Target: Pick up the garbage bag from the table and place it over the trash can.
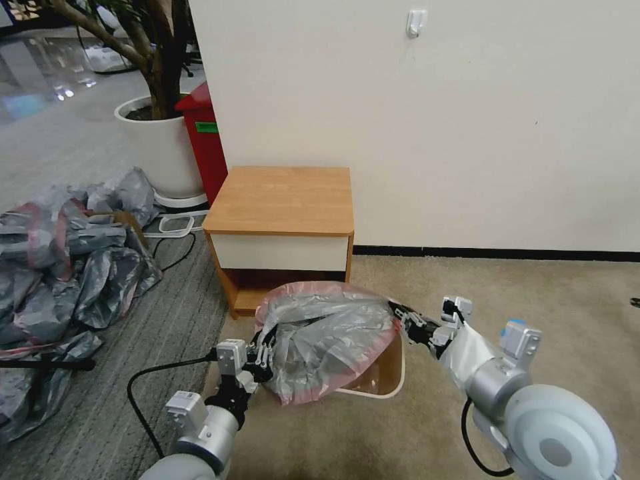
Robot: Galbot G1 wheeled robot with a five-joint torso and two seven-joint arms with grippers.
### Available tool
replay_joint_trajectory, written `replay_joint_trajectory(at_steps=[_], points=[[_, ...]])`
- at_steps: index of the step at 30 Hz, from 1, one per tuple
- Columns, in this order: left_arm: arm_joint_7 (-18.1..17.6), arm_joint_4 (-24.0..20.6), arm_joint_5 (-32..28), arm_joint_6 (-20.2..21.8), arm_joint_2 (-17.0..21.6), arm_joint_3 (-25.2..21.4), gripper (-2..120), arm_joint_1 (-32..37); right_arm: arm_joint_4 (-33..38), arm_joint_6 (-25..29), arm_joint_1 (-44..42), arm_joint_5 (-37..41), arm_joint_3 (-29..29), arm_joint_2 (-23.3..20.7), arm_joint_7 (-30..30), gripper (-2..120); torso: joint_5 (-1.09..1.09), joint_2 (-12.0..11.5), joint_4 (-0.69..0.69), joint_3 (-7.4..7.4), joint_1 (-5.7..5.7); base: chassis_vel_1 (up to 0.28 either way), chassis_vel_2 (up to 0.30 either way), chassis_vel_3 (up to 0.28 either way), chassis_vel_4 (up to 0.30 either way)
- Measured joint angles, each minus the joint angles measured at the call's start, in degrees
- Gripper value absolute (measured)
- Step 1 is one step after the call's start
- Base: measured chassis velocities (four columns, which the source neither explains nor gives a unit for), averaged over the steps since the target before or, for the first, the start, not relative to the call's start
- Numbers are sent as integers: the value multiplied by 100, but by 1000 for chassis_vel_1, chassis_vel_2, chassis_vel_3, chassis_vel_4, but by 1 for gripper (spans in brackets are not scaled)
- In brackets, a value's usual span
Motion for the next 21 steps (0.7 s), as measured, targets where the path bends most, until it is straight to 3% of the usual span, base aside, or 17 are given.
replay_joint_trajectory(at_steps=[10,15,21], points=[[-399,129,-230,67,74,-125,10,-231,219,41,-313,-2,-92,0,-187,72,0,0,0,0,0,0,0,0,0],[-686,162,-388,51,105,-282,10,-334,218,109,-391,-16,-258,28,-591,92,0,0,0,0,0,0,0,0,0],[-829,202,-490,-15,125,-443,10,-407,212,55,-414,226,-489,-4,-855,100,0,0,0,0,0,0,0,0,0]])
